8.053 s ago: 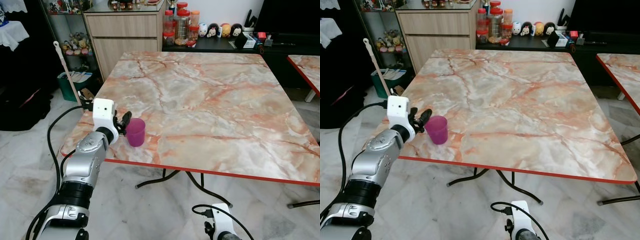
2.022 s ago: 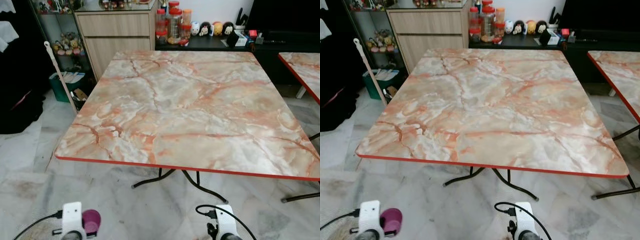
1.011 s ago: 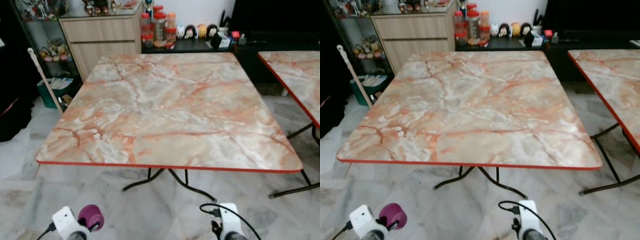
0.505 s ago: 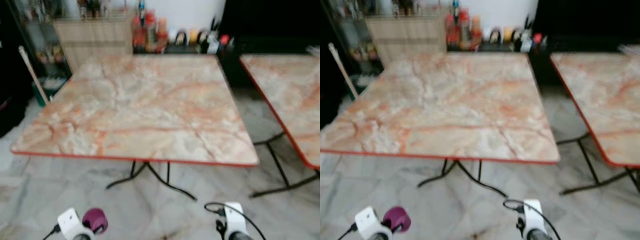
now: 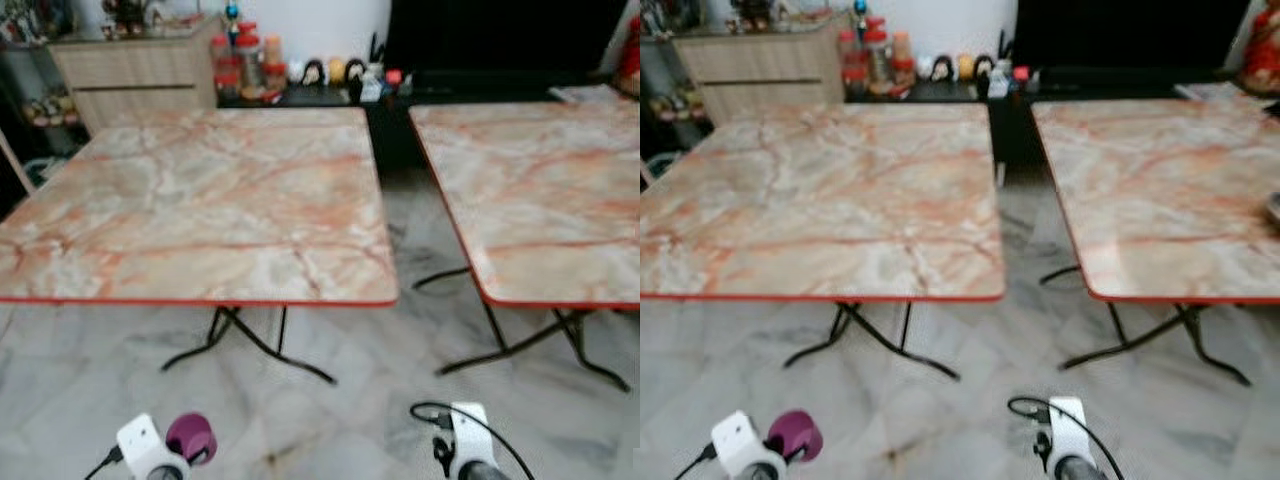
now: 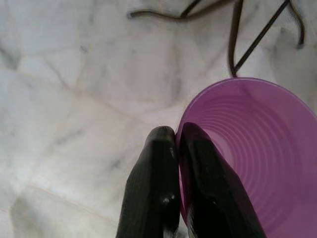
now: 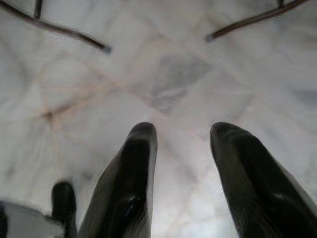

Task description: Setting the table

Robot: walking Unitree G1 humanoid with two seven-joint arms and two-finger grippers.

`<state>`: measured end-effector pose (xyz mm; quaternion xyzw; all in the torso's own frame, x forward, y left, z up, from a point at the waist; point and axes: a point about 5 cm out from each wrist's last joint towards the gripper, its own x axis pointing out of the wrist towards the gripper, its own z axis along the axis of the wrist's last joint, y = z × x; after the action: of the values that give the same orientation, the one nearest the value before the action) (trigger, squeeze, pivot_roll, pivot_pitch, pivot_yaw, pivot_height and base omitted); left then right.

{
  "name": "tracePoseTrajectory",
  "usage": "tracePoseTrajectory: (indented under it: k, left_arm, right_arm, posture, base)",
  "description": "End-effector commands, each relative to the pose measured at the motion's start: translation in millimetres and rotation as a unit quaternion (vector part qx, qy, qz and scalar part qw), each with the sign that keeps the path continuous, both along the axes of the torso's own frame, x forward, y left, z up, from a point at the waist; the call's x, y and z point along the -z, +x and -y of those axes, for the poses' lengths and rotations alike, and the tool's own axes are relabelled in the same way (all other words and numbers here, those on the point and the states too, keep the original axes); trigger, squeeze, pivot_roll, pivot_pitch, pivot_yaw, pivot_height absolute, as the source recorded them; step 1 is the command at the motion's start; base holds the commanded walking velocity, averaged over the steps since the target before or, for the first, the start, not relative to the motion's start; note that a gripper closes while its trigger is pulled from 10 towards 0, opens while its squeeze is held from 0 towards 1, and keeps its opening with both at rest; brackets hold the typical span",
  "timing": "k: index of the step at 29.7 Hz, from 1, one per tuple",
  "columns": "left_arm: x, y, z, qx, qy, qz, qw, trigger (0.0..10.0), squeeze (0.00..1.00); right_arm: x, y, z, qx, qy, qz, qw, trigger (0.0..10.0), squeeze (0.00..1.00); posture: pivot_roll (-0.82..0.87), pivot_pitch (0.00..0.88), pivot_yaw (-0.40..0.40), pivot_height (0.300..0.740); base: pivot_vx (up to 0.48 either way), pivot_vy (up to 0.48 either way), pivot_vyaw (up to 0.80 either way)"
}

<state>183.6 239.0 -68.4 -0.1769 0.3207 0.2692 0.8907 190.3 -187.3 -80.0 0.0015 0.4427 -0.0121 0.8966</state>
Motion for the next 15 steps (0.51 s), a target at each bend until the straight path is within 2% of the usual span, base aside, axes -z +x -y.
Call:
tracePoseTrajectory:
  k: [1, 12, 15]
  left_arm:
    - [-1.3, 4.9, 3.3, 0.011, 0.001, 0.0, 1.0, 10.0, 0.0]
    - [-1.3, 7.6, 8.2, 0.023, 0.001, -0.001, 1.0, 10.0, 0.0]
    - [1.8, 4.6, 11.5, 0.04, 0.003, -0.019, 0.999, 10.0, 0.0]
  right_arm:
    - [-2.0, 3.3, 2.2, 0.003, 0.0, 0.005, 1.0, 10.0, 0.0]
    - [-2.1, 3.9, 0.9, 0.001, -0.002, 0.005, 1.0, 10.0, 0.0]
    - [-1.4, 2.4, 1.8, 0.002, -0.002, 0.003, 1.0, 10.0, 0.0]
  posture:
    - [-0.01, 0.0, 0.007, 0.732]
    - [-0.01, 0.0, 0.003, 0.732]
    - [-0.01, 0.0, 0.002, 0.732]
  base:
    - [0.0, -0.472, 0.0]
    - [0.0, -0.472, 0.0]
    - [0.0, -0.277, 0.0]
